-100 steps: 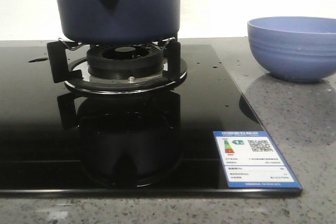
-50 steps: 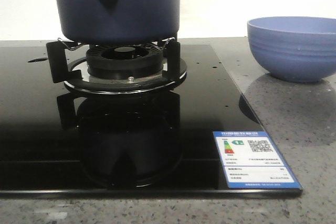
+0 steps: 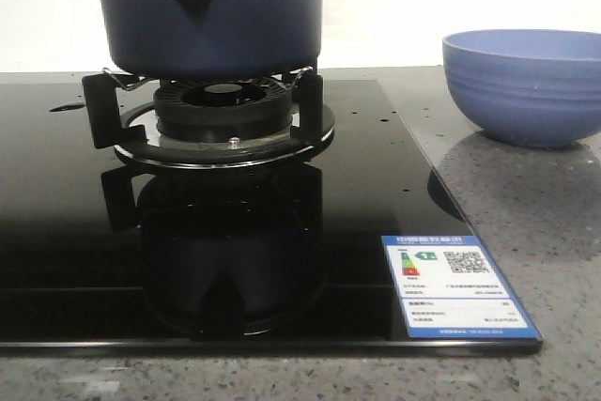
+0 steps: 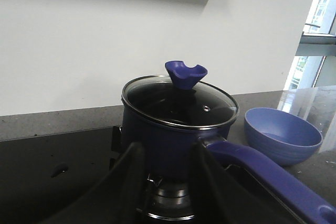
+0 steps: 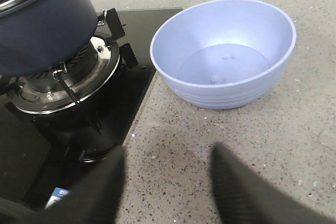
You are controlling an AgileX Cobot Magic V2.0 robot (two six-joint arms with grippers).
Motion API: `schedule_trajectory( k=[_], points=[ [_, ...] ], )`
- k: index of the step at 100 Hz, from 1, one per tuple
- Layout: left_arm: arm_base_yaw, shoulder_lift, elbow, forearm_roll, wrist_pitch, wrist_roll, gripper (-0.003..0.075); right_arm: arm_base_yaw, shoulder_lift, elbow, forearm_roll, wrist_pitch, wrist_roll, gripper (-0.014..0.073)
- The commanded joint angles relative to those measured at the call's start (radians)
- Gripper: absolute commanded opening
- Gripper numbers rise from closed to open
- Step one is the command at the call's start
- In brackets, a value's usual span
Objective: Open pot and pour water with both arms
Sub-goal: 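Move left gripper toward the blue lid knob, right toward the bowl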
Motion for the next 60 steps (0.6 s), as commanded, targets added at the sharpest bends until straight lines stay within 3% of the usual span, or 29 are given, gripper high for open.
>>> schedule_trajectory(
  k=[1, 15, 39, 60],
  points=[
    [-0.008, 0.022, -0.035, -0.056, -0.066, -0.002, 0.0356, 0.002, 0.014, -0.036, 0.027, -0.074, -0.015, 0.044],
    [-0.008, 0.066, -0.035, -0.168, -0.064, 0.083, 0.0346, 0.002, 0.014, -0.036, 0.036, -0.09, -0.015, 0.0438],
    [-0.008, 0.263, -0.074, -0.58, -0.076, 0.529, 0.0347, 0.002, 0.021, -0.038, 0.036, -0.108, -0.015, 0.0438],
    [-0.008, 0.508, -0.197, -0.698, -0.025, 0.72, 0.0353, 0.002, 0.043, -0.038, 0.036, -0.096, -0.015, 0.0439]
  ],
)
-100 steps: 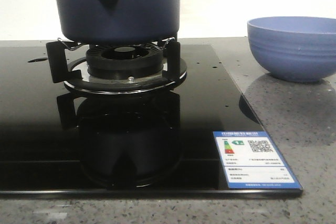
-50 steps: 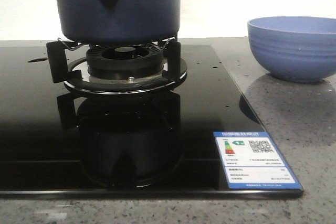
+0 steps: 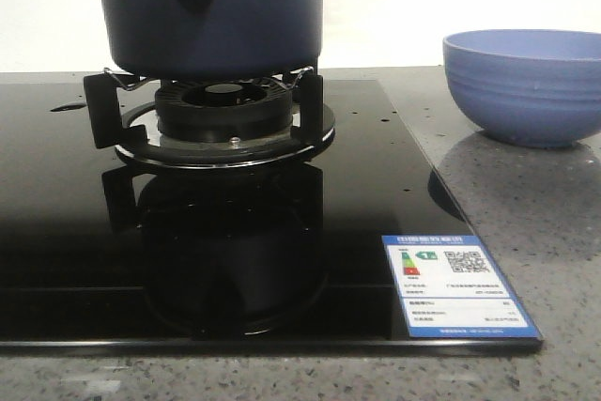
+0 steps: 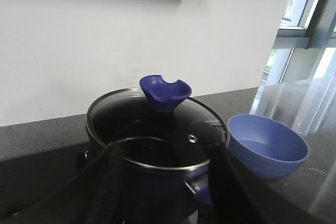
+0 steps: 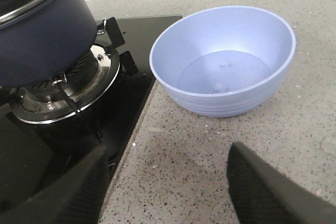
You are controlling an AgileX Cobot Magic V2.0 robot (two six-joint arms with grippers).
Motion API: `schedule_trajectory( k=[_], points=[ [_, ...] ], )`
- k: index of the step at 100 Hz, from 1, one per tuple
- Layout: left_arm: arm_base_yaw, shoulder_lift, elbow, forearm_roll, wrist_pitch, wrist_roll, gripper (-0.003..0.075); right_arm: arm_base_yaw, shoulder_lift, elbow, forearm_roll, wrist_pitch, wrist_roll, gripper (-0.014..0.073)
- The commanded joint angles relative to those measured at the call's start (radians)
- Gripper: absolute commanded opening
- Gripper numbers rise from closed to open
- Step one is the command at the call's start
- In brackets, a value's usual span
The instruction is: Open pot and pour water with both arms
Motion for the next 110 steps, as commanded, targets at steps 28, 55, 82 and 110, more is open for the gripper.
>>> schedule_trajectory(
  k=[28, 55, 82, 110],
  points=[
    [-0.008, 0.398, -0.302, -0.095, 0.157, 0.105, 0.0505, 0.002, 0.017, -0.036, 0.021, -0.058, -0.013, 0.0439],
    [-0.008, 0.578, -0.452, -0.095, 0.254, 0.131, 0.0505, 0.002, 0.017, -0.036, 0.021, -0.058, -0.013, 0.0439],
    [-0.008, 0.624, -0.494, -0.095, 0.257, 0.187, 0.0505, 0.002, 0.017, -0.036, 0.021, -0.058, -0.013, 0.0439],
    [-0.04, 0.655, -0.494, -0.095, 0.241, 0.301, 0.0505, 0.002, 0.017, -0.036, 0.021, -0.058, -0.013, 0.0439]
  ],
)
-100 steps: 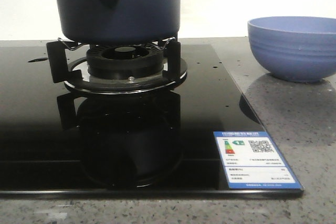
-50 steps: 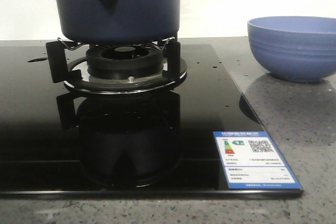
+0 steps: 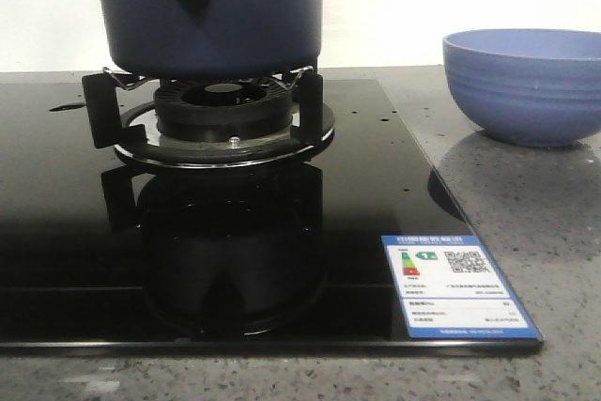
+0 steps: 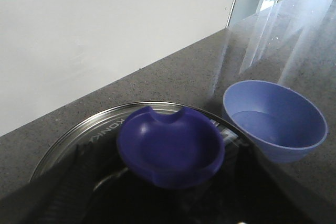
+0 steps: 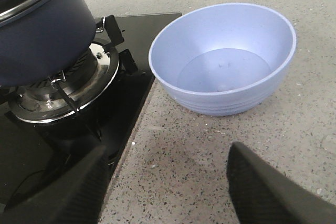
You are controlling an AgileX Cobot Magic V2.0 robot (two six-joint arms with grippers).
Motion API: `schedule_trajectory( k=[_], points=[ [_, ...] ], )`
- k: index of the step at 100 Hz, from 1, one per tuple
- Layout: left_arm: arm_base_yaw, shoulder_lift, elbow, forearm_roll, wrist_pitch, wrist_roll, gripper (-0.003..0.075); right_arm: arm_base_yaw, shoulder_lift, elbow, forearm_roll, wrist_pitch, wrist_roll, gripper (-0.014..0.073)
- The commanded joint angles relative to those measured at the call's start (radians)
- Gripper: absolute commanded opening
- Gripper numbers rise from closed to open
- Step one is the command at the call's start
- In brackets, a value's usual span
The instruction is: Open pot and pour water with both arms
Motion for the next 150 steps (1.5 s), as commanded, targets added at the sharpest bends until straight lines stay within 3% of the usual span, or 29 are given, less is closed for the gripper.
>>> schedule_trajectory(
  k=[1, 16, 59, 71, 93, 150],
  points=[
    [-0.024, -0.017, -0.033, -0.053, -0.018, 0.047, 0.0505, 0.002, 0.013, -0.036, 0.02, -0.058, -0.013, 0.0439],
    [-0.049, 0.0, -0.033, -0.053, -0.087, 0.061, 0.0505, 0.002, 0.013, -0.036, 0.02, -0.057, -0.013, 0.0439],
    [-0.081, 0.069, -0.036, -0.154, -0.102, 0.14, 0.0503, 0.002, 0.013, -0.036, 0.02, -0.052, -0.013, 0.0439],
    [-0.081, 0.069, -0.036, -0.159, -0.105, 0.14, 0.0467, 0.002, 0.013, -0.036, 0.02, -0.044, -0.013, 0.0439],
    [-0.081, 0.069, -0.036, -0.159, -0.105, 0.14, 0.0326, 0.002, 0.013, -0.036, 0.02, -0.042, -0.013, 0.0439],
    [-0.051, 0.014, -0.151, -0.165, -0.06, 0.14, 0.0324, 0.002, 0.096, -0.093, 0.002, 0.015, -0.013, 0.0438]
  ],
)
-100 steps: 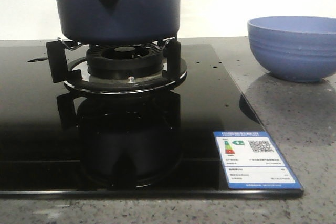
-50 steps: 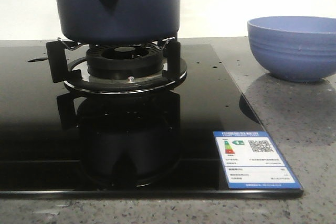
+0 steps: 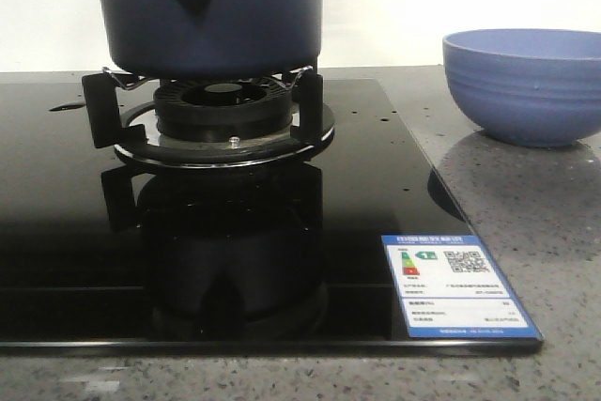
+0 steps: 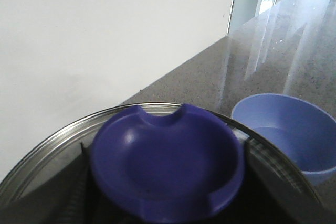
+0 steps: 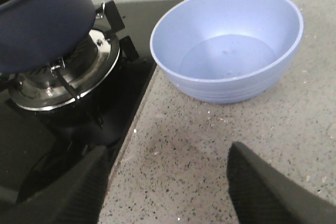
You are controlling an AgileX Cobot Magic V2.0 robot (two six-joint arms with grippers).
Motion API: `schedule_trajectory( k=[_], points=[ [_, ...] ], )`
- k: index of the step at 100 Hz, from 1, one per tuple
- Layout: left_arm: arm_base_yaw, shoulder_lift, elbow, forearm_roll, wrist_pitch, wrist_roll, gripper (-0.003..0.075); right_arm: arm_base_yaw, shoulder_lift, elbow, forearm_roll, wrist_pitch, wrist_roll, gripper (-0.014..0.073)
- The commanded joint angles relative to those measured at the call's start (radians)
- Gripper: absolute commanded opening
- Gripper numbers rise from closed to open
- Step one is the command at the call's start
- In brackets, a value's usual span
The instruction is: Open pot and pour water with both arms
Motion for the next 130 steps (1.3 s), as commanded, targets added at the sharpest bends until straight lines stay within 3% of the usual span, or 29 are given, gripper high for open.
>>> schedule_trajectory(
  k=[1, 25, 37, 56, 86, 109, 120, 130],
  points=[
    [0.022, -0.075, -0.064, -0.071, 0.015, -0.01, 0.0324, 0.002, 0.063, -0.076, 0.001, -0.031, -0.012, 0.0438],
    [0.178, -0.14, -0.072, -0.071, 0.023, -0.062, 0.0324, 0.002, 0.313, -0.29, -0.092, 0.033, 0.08, 0.0438],
    [0.277, -0.162, -0.072, -0.071, 0.025, -0.118, 0.0324, 0.002, 0.447, -0.436, -0.217, 0.096, 0.16, 0.0438],
    [0.35, -0.182, -0.072, -0.071, 0.025, -0.143, 0.0324, -0.008, 0.678, -0.624, -0.43, 0.18, 0.249, 0.0438],
    [0.388, -0.194, -0.072, -0.071, 0.022, -0.153, 0.0324, -0.135, 0.958, -0.765, -0.431, 0.296, 0.254, 0.0438],
    [0.4, -0.194, -0.072, -0.071, 0.024, -0.153, 0.0324, -0.151, 1.057, -0.765, -0.347, 0.287, 0.212, 0.0432],
    [0.4, -0.194, -0.072, -0.071, 0.024, -0.153, 0.0324, -0.151, 1.08, -0.766, -0.318, 0.277, 0.191, 0.0335],
    [0.4, -0.194, -0.072, -0.071, 0.024, -0.153, 0.0324, -0.151, 1.08, -0.767, -0.311, 0.271, 0.189, 0.0149]
  ],
)
